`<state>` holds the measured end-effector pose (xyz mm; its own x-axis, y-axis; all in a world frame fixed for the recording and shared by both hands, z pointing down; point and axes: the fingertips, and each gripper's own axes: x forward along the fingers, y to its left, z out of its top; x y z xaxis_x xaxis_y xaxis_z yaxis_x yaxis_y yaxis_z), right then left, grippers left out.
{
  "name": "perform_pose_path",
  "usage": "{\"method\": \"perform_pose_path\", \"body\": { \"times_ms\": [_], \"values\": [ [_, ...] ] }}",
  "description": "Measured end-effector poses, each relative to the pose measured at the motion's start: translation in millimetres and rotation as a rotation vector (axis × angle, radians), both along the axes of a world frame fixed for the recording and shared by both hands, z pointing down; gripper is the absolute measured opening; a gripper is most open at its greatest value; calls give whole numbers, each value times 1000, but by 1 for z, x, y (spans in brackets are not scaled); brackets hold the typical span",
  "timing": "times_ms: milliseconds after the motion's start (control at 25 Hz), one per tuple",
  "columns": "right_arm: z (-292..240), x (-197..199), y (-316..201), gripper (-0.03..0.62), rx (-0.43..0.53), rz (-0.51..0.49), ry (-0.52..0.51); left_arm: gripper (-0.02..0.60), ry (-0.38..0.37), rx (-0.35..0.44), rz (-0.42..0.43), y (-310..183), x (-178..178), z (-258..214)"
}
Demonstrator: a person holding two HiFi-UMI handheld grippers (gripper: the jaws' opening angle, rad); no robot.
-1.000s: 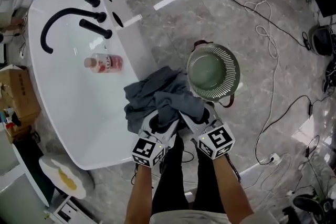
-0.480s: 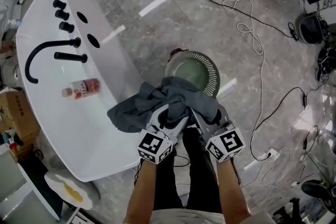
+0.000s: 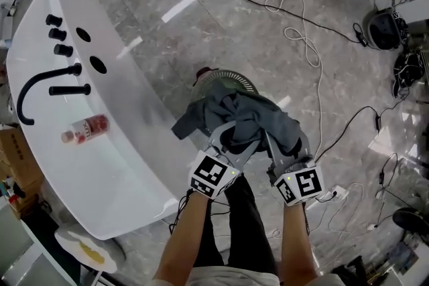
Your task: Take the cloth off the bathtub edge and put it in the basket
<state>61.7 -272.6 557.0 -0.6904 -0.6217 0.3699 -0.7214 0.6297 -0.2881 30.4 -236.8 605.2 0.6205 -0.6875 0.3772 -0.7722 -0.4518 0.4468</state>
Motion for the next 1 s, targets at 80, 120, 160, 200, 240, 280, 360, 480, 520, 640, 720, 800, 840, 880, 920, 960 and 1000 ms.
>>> {"method": "perform_pose_path", "body": {
  "times_ms": [80, 120, 160, 200, 240, 280, 360, 480, 520, 640, 720, 800, 840, 880, 920, 960, 1000],
  "values": [
    [3, 5, -6, 146, -7, 19, -8, 247, -10, 5, 18, -7, 4, 0],
    [9, 5, -8, 146, -27, 21, -14, 247, -22, -1, 24, -8, 3, 6],
    [18, 2, -7, 147, -51, 17, -17, 247, -35, -13, 26, -6, 0, 15],
    [28, -1, -5, 147, -75, 10, -17, 247, -44, -33, 24, -2, -4, 25],
    [39, -6, -2, 147, -99, 1, -17, 247, -50, -55, 19, 1, -9, 35],
    [51, -11, 0, 147, -122, -8, -18, 247, -56, -76, 13, 5, -15, 46],
    [77, -21, 5, 147, -167, -24, -29, 247, -70, -113, 5, 11, -26, 69],
    [117, -37, 17, 147, -243, -47, -50, 247, -90, -167, -2, 25, -42, 105],
    [131, -42, 20, 147, -265, -55, -54, 247, -101, -183, -6, 29, -47, 117],
    [176, -54, 19, 150, -347, -68, -59, 250, -153, -227, -10, 30, -61, 157],
    [208, -60, 20, 154, -408, -83, -48, 256, -188, -258, -1, 33, -69, 185],
    [236, -67, 22, 156, -447, -110, -24, 256, -207, -288, 13, 35, -77, 211],
    [248, -70, 22, 156, -459, -122, -13, 256, -211, -303, 18, 36, -79, 223],
    [259, -72, 22, 156, -471, -130, -5, 256, -213, -316, 20, 35, -81, 234],
    [270, -73, 21, 156, -484, -133, 2, 256, -213, -328, 19, 35, -83, 245],
    [281, -74, 19, 156, -496, -132, 8, 256, -212, -339, 16, 34, -83, 256],
    [291, -74, 18, 156, -505, -131, 15, 256, -209, -352, 12, 33, -83, 266]
  ]
}}
